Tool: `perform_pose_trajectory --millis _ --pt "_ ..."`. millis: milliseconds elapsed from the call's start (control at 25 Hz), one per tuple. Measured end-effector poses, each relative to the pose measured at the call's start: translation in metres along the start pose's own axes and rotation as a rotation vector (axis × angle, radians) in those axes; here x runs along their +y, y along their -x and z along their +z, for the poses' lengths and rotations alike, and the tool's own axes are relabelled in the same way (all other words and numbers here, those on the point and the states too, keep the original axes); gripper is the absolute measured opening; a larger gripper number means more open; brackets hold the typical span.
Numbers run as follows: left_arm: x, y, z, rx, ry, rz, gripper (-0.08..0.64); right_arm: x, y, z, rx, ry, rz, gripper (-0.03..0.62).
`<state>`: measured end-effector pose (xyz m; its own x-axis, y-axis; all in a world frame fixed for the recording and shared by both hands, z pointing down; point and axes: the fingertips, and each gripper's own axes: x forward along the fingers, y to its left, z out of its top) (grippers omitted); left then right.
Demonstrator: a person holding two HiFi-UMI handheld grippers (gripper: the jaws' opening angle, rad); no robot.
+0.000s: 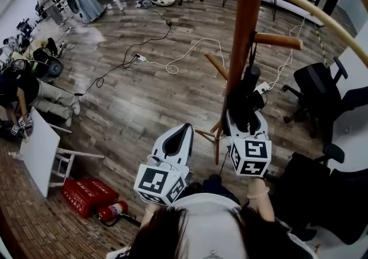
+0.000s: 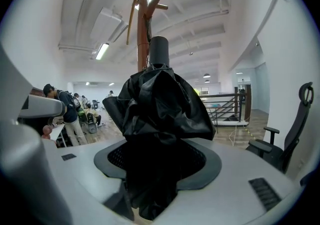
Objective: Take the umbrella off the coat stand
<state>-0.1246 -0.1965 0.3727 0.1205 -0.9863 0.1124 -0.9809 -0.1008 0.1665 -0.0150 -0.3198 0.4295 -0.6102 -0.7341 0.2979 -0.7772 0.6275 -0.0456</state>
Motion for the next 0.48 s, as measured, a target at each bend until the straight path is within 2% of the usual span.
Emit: perform_pose_trajectory --millis 480 --pt "0.0025 0.0102 0.0042 -0.017 -0.004 0.016 0.009 0.0016 0.0053 -0.0005 -0.017 -0.012 -0.007 0.25"
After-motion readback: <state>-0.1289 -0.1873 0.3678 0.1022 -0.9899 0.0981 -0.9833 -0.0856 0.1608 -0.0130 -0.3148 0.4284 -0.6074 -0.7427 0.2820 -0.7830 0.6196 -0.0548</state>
